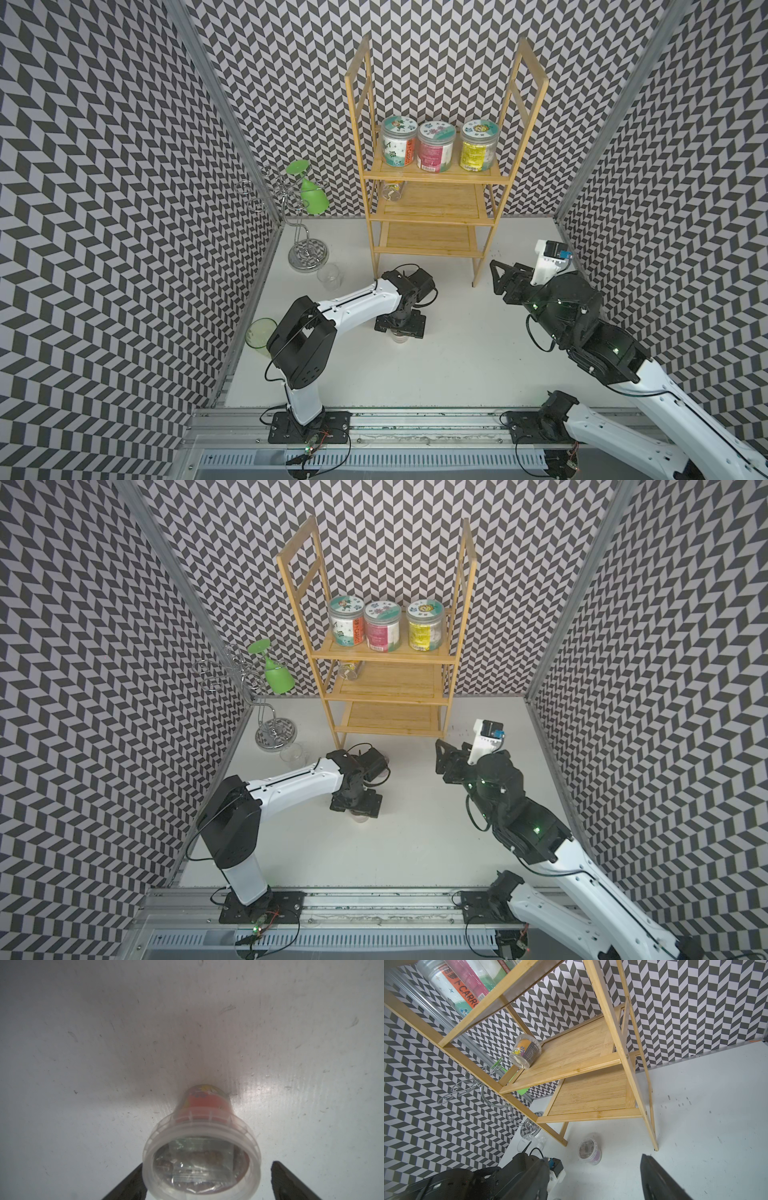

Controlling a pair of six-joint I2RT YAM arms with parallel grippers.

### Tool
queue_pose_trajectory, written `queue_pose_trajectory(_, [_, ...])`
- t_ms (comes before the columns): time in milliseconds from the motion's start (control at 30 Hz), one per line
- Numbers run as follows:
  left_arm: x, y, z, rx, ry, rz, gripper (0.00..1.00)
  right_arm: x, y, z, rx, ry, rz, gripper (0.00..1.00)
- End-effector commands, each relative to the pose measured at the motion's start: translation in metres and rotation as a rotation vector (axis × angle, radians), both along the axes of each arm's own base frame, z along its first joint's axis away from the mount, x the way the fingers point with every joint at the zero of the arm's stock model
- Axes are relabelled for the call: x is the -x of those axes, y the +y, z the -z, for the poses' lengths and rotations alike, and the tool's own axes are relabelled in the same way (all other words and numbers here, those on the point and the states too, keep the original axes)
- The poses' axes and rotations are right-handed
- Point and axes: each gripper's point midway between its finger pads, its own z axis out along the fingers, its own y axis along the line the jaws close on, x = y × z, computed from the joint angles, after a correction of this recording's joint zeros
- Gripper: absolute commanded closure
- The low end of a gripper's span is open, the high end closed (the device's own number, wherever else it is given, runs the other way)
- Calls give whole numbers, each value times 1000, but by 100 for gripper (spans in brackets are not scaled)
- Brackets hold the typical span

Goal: Place the seed container on the shelf
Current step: Pick up the seed jar at the center of the board.

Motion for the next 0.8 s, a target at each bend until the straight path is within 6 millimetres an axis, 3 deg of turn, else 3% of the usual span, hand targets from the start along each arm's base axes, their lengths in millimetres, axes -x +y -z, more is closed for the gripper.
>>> queue_pose_trajectory(0, [0, 3, 3, -22, -8, 24, 9, -1, 0, -8, 1, -30, 0, 27])
queue_pose_trajectory(567, [1, -2, 7, -1, 4, 34, 23, 0, 2, -11, 31, -63, -23, 26])
queue_pose_trajectory(767, [-1, 3, -10, -8, -18, 44, 25, 0, 5, -12, 77, -89, -48, 25])
